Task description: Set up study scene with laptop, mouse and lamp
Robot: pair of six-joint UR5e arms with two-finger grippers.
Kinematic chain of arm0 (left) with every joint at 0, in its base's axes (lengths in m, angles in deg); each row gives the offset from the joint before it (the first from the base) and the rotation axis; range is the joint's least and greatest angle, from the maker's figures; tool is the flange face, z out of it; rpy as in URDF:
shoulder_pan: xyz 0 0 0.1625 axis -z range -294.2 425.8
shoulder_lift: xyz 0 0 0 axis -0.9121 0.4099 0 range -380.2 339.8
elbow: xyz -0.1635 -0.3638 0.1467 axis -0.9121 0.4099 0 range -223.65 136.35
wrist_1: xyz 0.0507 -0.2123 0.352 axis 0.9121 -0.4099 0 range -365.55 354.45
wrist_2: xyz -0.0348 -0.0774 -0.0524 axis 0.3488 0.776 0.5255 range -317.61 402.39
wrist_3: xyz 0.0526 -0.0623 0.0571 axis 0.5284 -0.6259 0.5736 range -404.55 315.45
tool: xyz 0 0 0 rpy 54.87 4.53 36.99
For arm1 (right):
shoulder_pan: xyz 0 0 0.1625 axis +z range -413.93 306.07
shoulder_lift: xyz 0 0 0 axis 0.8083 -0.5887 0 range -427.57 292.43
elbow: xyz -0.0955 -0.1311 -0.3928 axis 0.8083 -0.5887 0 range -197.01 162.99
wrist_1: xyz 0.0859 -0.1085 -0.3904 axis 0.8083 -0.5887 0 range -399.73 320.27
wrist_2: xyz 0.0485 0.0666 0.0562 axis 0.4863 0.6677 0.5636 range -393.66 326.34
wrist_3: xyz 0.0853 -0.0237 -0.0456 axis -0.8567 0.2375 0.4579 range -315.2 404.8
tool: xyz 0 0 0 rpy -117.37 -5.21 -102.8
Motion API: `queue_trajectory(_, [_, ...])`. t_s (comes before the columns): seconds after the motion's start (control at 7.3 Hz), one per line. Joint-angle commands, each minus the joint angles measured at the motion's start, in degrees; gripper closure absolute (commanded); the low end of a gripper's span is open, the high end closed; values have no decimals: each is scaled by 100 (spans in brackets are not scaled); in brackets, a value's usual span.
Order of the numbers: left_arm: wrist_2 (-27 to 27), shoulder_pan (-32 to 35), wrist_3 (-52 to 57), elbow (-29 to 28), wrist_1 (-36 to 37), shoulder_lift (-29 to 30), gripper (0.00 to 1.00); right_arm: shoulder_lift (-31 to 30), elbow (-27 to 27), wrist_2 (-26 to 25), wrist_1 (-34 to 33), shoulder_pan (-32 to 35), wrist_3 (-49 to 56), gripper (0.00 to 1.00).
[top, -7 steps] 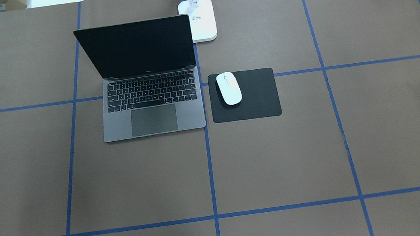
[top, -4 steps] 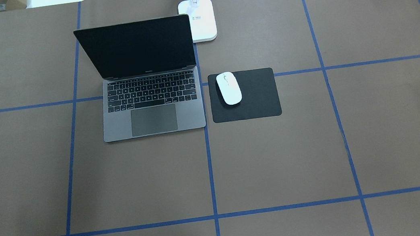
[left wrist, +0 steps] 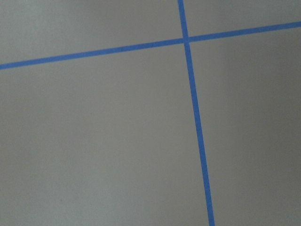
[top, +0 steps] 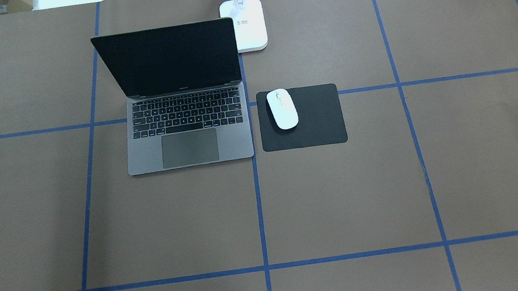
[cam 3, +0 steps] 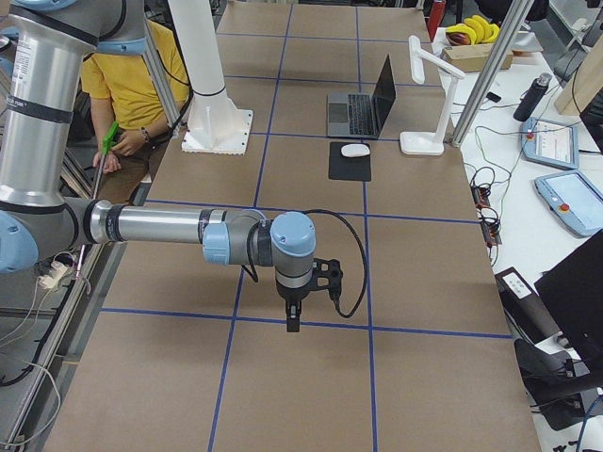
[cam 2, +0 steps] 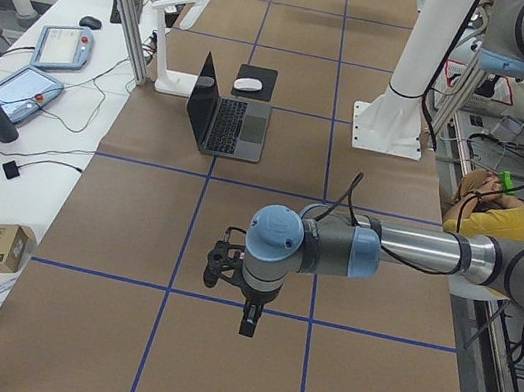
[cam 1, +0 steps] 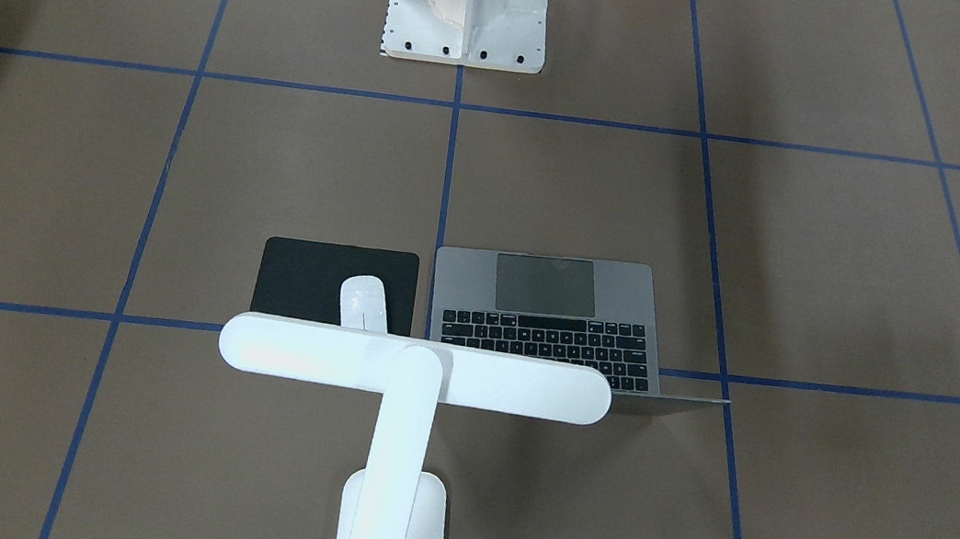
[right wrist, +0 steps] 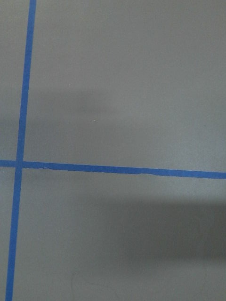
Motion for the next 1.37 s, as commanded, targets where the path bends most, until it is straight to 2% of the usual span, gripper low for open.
queue_trajectory(0.0, [13,-15,-744,161,-50,-137,0,12,9,-9,1,0,-7,0])
queue_trajectory(0.96, [21,-15,-718,152,-437,-14,0,20,71,-36,18,9,71,0])
queue_trajectory(1.23, [21,-15,-718,143,-437,-67,0,12,10,-27,271,0,63,0])
